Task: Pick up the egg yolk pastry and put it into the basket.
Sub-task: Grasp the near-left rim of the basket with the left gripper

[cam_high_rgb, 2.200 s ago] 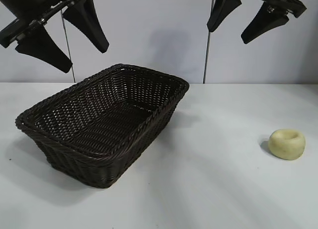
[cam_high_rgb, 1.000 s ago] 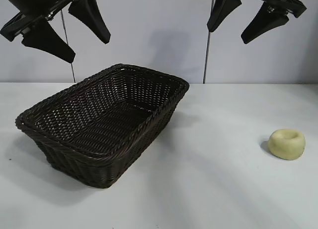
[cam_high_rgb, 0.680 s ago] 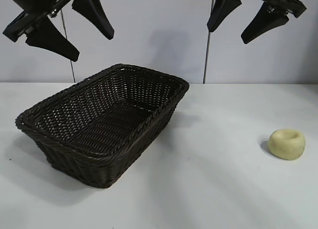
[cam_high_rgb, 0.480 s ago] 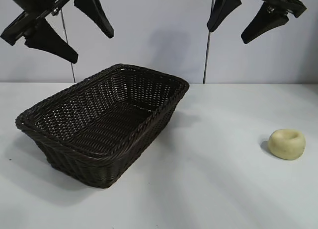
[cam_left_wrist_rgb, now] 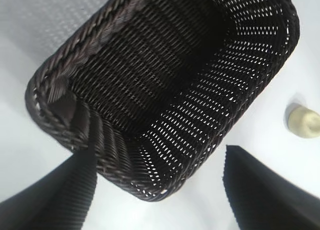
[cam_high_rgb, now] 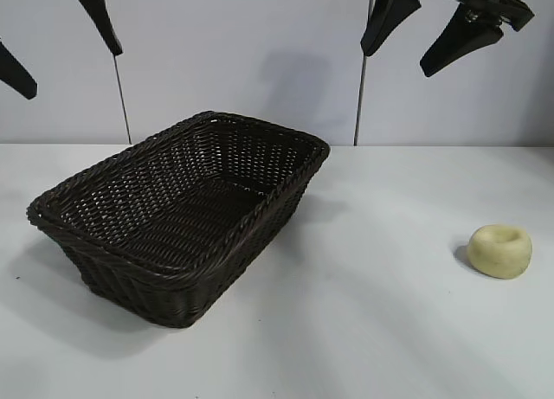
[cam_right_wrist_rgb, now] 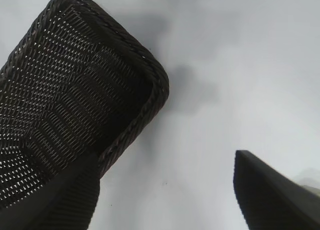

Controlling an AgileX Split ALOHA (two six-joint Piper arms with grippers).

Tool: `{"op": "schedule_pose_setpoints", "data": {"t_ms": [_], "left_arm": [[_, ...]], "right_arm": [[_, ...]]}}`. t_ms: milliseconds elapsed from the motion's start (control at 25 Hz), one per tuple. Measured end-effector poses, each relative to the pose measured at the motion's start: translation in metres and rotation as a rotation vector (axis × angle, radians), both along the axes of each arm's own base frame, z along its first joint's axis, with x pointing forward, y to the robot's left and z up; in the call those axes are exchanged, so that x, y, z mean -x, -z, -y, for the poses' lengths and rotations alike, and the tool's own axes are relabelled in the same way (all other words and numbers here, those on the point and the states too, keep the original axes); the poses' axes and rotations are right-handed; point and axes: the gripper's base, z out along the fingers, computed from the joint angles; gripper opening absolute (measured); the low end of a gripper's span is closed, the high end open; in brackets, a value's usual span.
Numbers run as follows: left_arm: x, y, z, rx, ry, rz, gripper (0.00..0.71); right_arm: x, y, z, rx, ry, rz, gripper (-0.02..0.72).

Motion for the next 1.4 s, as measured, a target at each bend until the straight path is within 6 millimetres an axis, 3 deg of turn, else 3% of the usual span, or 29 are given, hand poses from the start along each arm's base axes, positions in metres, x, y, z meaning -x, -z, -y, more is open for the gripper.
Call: {"op": "schedule_pose_setpoints", "data": {"t_ms": [240, 840, 1400], "left_arm": [[0.013, 0.013, 0.02, -0.004, -0.074, -0.047, 0.517], [0.029, 0.085, 0.009, 0.035, -0.389, -0.181, 0.517], [0.024, 0.102, 0.009, 0.059, -0.453, -0.158, 0.515]], "right_arm": [[0.001, 0.001, 0.0, -0.003, 0.004, -0.018, 0.54], [0.001, 0.001, 0.0, -0.003, 0.004, -0.02, 0.54], [0.002, 0.001, 0.0, 0.0, 0.003, -0.022, 0.54]]}}
